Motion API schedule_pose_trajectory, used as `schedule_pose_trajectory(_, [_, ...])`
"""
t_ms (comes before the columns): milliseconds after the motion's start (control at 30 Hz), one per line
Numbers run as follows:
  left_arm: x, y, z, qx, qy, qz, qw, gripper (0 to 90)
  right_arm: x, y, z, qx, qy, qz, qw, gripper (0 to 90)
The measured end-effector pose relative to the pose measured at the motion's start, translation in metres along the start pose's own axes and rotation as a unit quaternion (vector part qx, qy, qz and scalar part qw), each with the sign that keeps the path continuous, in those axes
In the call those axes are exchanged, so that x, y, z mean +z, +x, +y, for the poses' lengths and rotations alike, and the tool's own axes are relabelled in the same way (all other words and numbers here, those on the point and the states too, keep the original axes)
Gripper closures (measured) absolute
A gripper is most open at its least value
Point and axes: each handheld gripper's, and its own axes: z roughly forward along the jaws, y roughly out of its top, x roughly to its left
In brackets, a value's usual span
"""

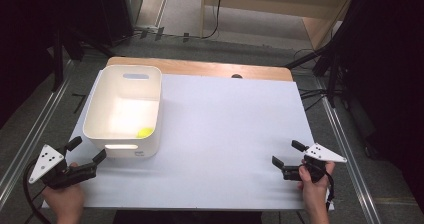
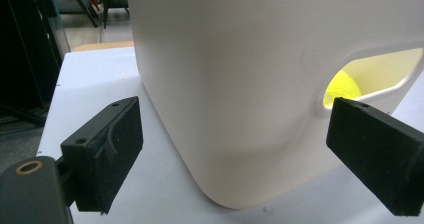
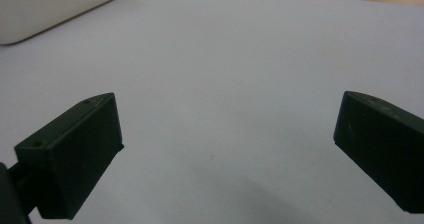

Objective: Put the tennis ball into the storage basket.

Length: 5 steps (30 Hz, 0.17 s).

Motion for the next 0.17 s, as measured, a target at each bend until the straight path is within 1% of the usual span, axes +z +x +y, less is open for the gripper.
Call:
schedule_pose_trajectory(67, [-0.0003,0.0003,0.0000,0.001,-0.001,0.000,1.0000,7.9,-0.0002,-0.0003,-0.0007,0.008,0.000,-0.001,1.0000,0.0])
schedule_pose_trajectory(167, [-0.0004,-0.0003,-0.0001,0.002,0.000,0.001,1.0000,7.9,0.0000,-0.0003,-0.0008,0.008,-0.001,0.001,1.0000,0.0])
